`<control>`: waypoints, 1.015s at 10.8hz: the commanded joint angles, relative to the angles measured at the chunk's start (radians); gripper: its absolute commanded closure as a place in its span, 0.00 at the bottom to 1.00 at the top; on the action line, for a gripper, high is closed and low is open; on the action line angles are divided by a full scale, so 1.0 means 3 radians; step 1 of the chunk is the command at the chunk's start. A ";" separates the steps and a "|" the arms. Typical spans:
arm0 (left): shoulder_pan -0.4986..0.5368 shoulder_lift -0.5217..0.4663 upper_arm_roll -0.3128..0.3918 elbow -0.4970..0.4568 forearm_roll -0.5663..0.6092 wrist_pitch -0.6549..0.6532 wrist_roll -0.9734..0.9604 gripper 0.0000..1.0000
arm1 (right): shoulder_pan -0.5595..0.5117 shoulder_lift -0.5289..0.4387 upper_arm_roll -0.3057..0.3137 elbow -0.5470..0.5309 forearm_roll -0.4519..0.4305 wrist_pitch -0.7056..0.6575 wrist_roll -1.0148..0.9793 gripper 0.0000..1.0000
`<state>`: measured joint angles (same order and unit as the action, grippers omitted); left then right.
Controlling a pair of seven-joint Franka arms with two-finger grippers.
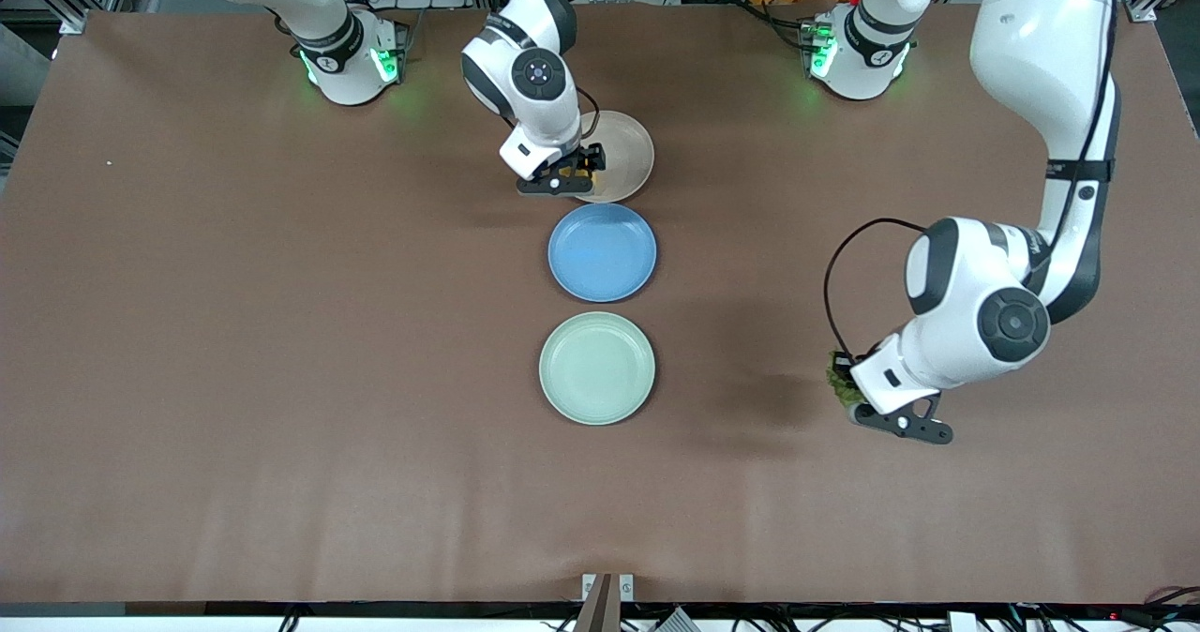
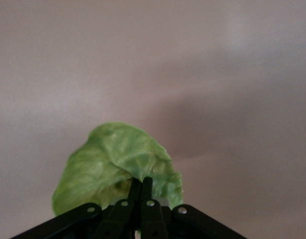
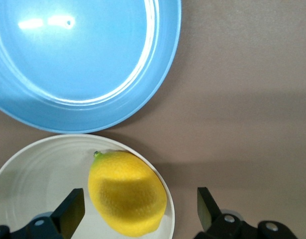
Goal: Pick lemon and lettuce from plates
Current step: 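Carry the lettuce off the plate while the right gripper grasps the lemon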
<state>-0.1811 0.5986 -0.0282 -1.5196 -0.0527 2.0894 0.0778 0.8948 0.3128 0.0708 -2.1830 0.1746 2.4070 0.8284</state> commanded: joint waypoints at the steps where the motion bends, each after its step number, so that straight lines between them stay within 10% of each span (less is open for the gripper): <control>1: 0.0209 0.0151 -0.0019 0.0008 -0.0085 0.0010 0.0088 1.00 | 0.0131 0.0077 -0.0031 0.0011 -0.0107 0.0172 0.0066 0.00; 6: 0.0317 0.0413 -0.0029 0.0008 -0.0290 0.0158 0.0099 1.00 | 0.0213 0.0256 -0.0042 0.0006 -0.0122 0.0388 0.0169 0.00; 8: 0.0287 0.0459 -0.0024 0.0018 -0.0361 0.0163 0.0093 0.89 | 0.0228 0.0272 -0.0052 -0.0005 -0.0249 0.0388 0.0174 0.62; 9: 0.0287 0.0484 -0.0024 0.0013 -0.0361 0.0163 0.0093 0.70 | 0.0228 0.0272 -0.0052 -0.0010 -0.0260 0.0393 0.0184 0.87; 10: 0.0297 0.0495 -0.0024 0.0018 -0.0361 0.0163 0.0098 0.01 | 0.0228 0.0272 -0.0052 -0.0010 -0.0260 0.0398 0.0219 0.95; 11: 0.0297 0.0490 -0.0024 0.0019 -0.0356 0.0163 0.0099 0.00 | 0.0218 0.0251 -0.0062 -0.0005 -0.0260 0.0393 0.0270 0.95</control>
<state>-0.0918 0.7398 -0.0378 -1.5246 -0.1327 2.1348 0.0852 0.9465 0.3907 0.0683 -2.1826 0.1245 2.5169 0.8570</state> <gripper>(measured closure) 0.687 0.220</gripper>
